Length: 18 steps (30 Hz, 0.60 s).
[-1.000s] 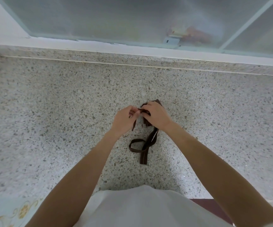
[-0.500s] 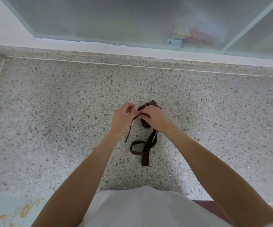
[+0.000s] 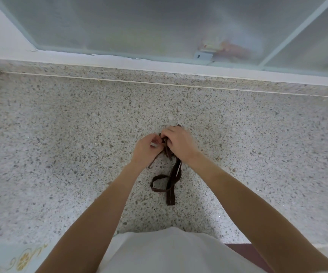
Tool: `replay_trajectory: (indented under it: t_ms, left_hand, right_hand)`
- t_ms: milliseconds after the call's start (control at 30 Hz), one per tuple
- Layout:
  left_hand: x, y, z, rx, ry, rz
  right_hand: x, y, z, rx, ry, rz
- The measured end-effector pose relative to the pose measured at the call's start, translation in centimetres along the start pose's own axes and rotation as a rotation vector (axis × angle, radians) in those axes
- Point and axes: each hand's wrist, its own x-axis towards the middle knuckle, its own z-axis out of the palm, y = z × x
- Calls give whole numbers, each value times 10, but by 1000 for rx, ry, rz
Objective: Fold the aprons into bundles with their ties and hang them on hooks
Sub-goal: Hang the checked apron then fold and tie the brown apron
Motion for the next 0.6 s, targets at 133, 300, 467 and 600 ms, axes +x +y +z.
replay_trajectory:
  t_ms: [133, 300, 467, 600]
  left_hand:
    - [-8, -1, -2, -90, 19, -43]
    - [-11, -5, -13, -185, -5, -41]
    - [-9, -8, -24, -103, -111, 116]
    - [-5, -9, -35, 123, -229, 160]
  right_hand:
    - [-6, -3, 10, -145, 111, -112]
    - [-8, -2, 9, -85, 136, -151]
    - [-12, 1, 11, 13, 181, -181]
    - [-15, 1, 12, 4, 180, -208]
